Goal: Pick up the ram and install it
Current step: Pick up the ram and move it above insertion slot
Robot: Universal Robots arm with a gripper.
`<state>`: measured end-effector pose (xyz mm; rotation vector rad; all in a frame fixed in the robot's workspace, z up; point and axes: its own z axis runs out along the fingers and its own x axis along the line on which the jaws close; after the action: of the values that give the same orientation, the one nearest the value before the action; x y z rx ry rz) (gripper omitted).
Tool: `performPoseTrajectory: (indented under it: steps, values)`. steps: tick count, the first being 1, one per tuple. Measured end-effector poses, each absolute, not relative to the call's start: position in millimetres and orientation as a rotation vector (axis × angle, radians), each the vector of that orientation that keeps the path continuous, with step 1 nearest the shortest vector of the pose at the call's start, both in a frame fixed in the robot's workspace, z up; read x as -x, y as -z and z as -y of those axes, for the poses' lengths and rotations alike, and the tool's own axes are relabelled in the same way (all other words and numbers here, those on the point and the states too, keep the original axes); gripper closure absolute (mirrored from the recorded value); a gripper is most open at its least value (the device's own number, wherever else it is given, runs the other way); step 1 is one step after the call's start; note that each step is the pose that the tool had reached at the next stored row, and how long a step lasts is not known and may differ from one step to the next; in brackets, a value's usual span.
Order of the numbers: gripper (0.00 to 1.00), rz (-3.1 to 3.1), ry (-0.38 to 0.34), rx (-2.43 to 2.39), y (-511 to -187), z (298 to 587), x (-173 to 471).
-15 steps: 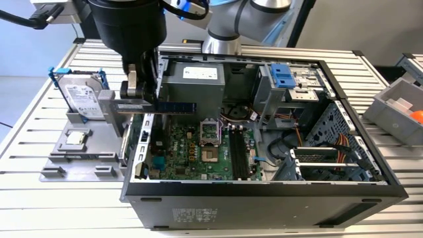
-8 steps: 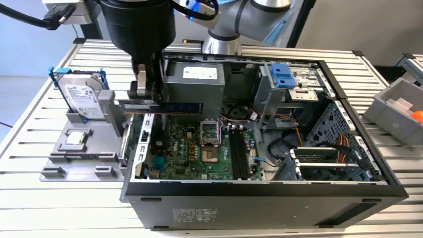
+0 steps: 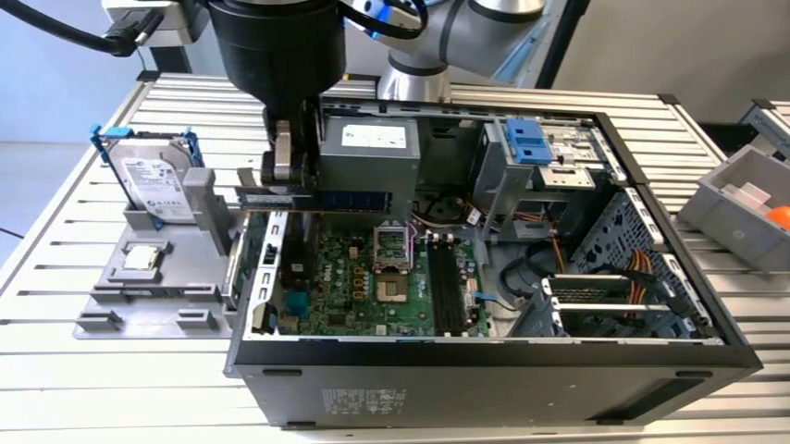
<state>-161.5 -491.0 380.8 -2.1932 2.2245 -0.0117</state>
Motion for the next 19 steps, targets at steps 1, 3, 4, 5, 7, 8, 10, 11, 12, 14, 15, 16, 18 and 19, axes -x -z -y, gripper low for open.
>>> performPoseTrajectory:
  steps: [1,3,4,5,7,8,10,11,12,14,15,16,18,19]
  values:
    - [1.00,-2.224,0.012,2.193,-380.8,491.0,160.2]
    - [1.00,-2.224,0.011,2.193,-380.8,491.0,157.5]
    - [1.00,-2.224,0.011,2.194,-380.8,491.0,156.2]
    - [1.00,-2.224,0.011,2.194,-380.8,491.0,154.9]
    - [1.00,-2.224,0.011,2.194,-380.8,491.0,152.3]
    - [1.00,-2.224,0.011,2.194,-380.8,491.0,151.1]
    - [1.00,-2.224,0.011,2.194,-380.8,491.0,148.4]
    - [1.00,-2.224,0.011,2.194,-380.8,491.0,147.1]
    - [1.00,-2.224,0.011,2.194,-380.8,491.0,145.8]
    - [1.00,-2.224,0.011,2.194,-380.8,491.0,143.0]
    - [1.00,-2.224,0.011,2.194,-380.8,491.0,141.7]
    - [1.00,-2.224,0.011,2.195,-380.8,491.0,140.4]
    - [1.00,-2.224,0.011,2.195,-380.8,491.0,137.9]
    - [1.00,-2.224,0.011,2.195,-380.8,491.0,136.7]
